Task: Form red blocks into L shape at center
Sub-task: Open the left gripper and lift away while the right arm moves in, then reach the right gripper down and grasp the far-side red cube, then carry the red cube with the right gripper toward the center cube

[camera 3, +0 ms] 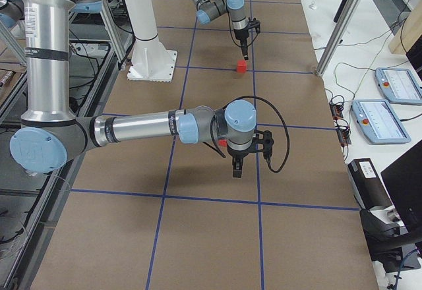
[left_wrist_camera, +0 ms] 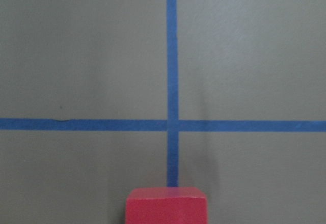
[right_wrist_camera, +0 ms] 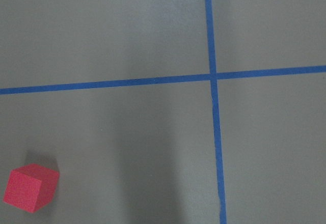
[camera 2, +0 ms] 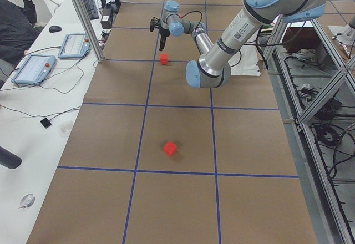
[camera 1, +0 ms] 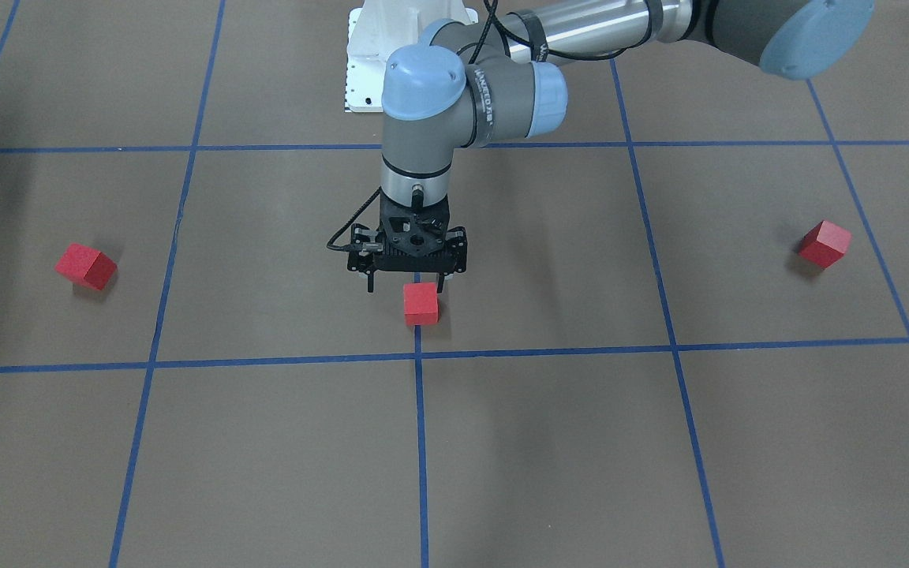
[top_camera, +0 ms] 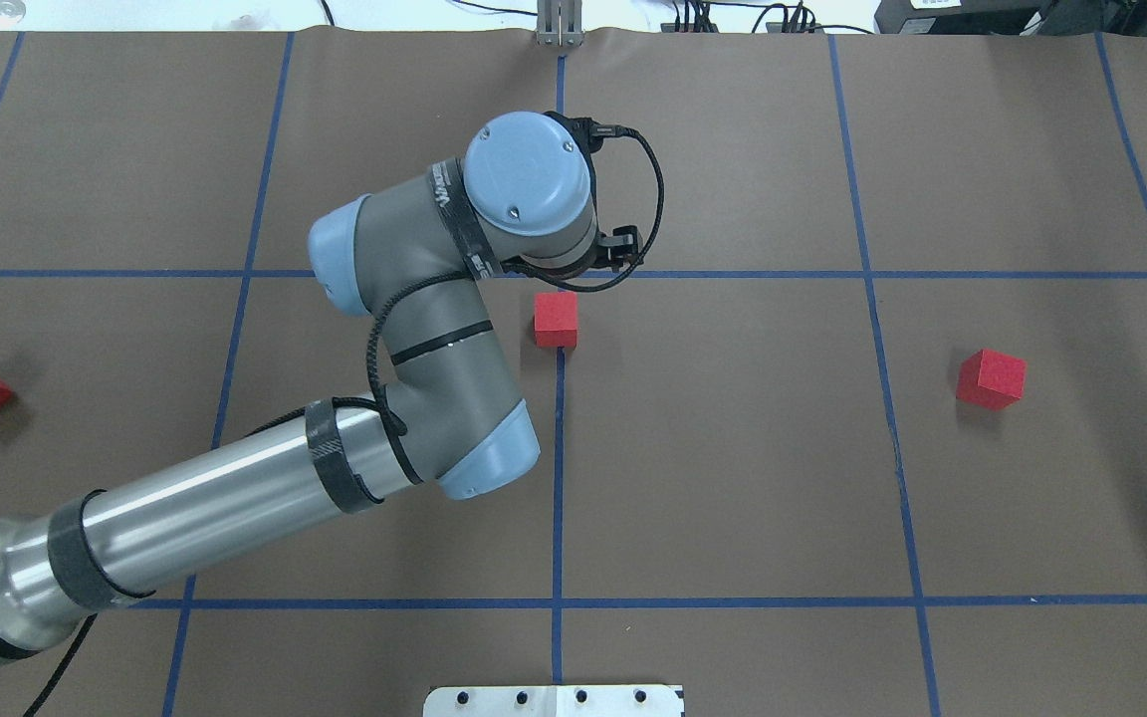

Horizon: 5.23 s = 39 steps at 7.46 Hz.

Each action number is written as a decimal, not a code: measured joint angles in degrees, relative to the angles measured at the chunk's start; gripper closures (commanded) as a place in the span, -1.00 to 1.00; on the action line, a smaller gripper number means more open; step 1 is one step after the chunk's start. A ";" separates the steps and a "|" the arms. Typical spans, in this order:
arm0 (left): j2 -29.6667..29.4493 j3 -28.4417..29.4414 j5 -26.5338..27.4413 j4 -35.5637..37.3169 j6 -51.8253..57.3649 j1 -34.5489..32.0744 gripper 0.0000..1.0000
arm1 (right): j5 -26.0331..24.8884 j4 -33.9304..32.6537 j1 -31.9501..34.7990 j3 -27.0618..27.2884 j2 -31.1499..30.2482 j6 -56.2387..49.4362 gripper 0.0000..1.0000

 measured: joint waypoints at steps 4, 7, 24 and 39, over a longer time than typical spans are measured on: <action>15.07 -19.04 -13.34 7.42 9.29 -12.81 -0.98 | -5.13 7.20 -13.52 4.89 0.26 1.70 -0.99; 21.62 -23.47 -13.98 7.53 14.23 -15.57 -0.98 | -7.56 17.84 -21.79 5.66 -0.36 9.05 -0.98; 23.84 -22.94 -13.64 6.69 15.81 -15.74 -0.98 | -18.36 28.76 -36.63 -4.42 1.58 52.55 1.00; 43.94 -18.44 -22.87 2.55 52.64 -33.82 -0.98 | -31.00 -7.00 -57.87 -11.27 52.73 62.26 1.00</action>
